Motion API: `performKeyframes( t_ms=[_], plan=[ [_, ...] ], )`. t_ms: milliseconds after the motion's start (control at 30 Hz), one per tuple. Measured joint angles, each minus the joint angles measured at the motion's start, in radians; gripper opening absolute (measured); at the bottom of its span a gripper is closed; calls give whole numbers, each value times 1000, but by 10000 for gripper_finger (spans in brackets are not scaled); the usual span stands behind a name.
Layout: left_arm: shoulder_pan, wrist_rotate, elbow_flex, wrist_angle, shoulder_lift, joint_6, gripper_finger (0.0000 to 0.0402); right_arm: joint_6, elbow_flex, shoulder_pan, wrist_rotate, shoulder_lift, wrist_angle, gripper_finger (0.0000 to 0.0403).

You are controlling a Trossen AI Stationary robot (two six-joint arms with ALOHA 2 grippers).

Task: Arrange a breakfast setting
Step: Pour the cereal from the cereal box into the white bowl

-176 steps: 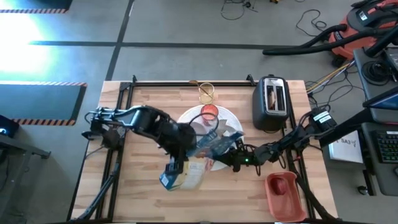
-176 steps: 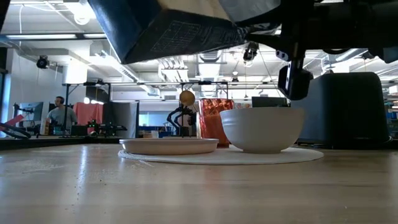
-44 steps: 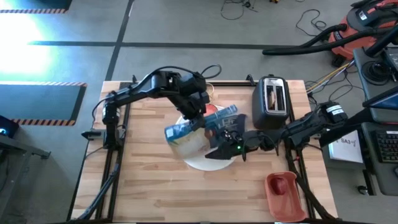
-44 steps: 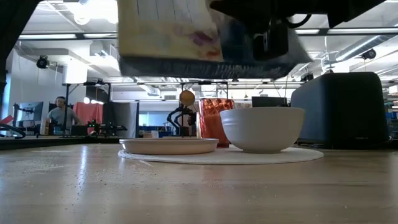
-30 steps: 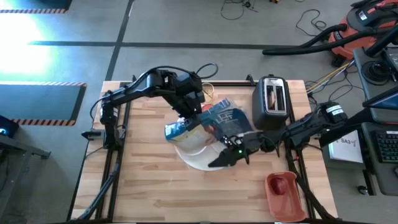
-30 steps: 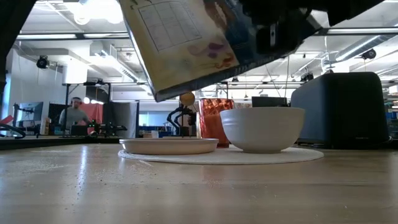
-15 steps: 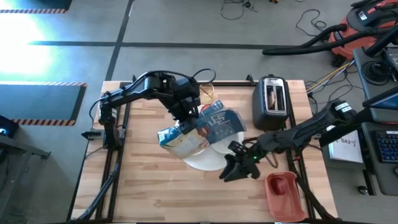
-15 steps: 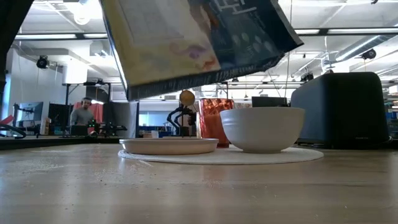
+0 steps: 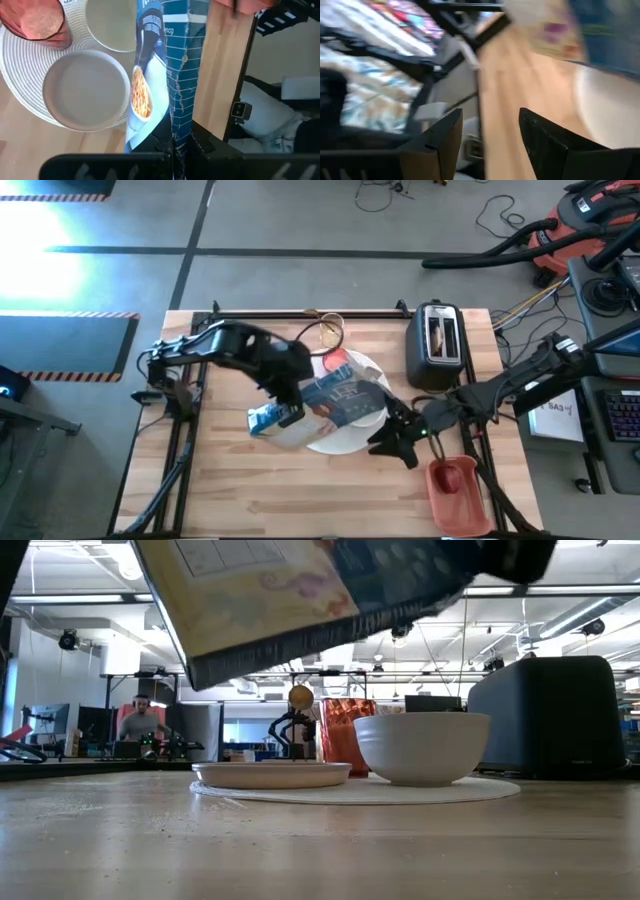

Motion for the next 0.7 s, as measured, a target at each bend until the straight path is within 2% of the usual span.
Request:
performKeyframes(
  t_ms=[167,433,533,700],
  plan=[
    [-62,-129,-1,0,-54,-63,0,23,-9,6,49,5,-49,185],
    [-163,-323,-66,1,-156,-166,0,58,-9,7,52,141,-50,185],
    [-219,-383,-151,0,-197,-212,0,66,-10,6,51,191,-50,185],
    [-286,-457,-377,21,-297,-345,0,64,-10,6,51,222,-51,185]
  ],
)
